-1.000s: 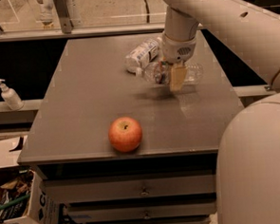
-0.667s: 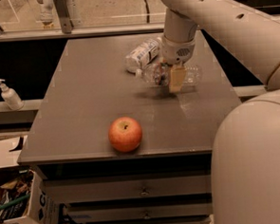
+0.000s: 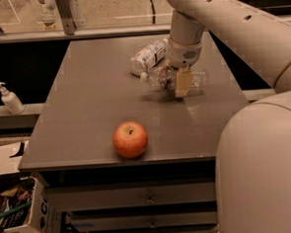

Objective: Knock water bottle over

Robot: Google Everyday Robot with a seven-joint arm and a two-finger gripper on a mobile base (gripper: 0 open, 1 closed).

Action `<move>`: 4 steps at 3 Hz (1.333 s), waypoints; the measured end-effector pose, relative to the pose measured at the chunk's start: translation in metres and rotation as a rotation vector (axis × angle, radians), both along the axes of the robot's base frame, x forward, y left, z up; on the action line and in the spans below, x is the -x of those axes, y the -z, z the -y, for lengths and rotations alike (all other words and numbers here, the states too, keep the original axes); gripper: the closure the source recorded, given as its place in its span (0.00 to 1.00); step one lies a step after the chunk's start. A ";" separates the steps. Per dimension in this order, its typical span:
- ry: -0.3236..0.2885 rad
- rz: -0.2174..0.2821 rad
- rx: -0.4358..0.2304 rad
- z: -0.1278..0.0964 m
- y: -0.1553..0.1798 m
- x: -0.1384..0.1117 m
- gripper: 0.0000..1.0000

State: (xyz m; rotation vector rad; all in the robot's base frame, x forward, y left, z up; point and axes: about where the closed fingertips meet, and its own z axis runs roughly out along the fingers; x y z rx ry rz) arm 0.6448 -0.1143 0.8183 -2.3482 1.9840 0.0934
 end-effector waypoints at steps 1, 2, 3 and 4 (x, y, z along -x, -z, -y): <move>-0.001 -0.003 -0.003 -0.001 0.001 0.000 0.12; -0.001 -0.002 -0.015 -0.002 0.000 0.000 0.00; -0.002 0.014 -0.055 -0.004 -0.010 0.001 0.00; -0.002 0.059 -0.134 -0.007 -0.035 0.002 0.00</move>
Offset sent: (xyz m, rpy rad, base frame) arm -0.0123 -0.0037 0.0085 0.0141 0.0385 0.0034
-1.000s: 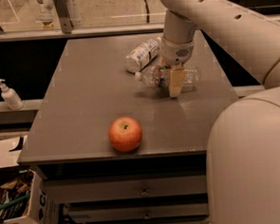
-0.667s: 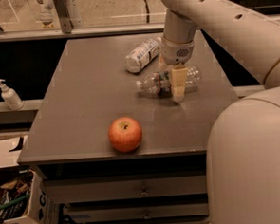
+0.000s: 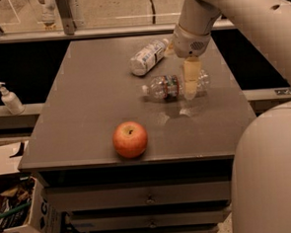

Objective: Knock water bottle over

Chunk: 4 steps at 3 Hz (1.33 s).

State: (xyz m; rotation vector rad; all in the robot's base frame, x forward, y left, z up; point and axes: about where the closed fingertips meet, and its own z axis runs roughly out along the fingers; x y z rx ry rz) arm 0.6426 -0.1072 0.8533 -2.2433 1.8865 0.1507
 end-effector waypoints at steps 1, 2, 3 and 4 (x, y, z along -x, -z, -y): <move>-0.025 0.080 -0.111 0.001 -0.034 0.007 0.00; -0.047 0.162 -0.246 0.006 -0.064 0.014 0.00; -0.055 0.218 -0.367 0.018 -0.087 0.023 0.00; -0.053 0.214 -0.373 0.017 -0.085 0.024 0.00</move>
Offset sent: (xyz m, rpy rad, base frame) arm -0.0312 -0.0246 0.1111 0.4336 -0.2656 0.0677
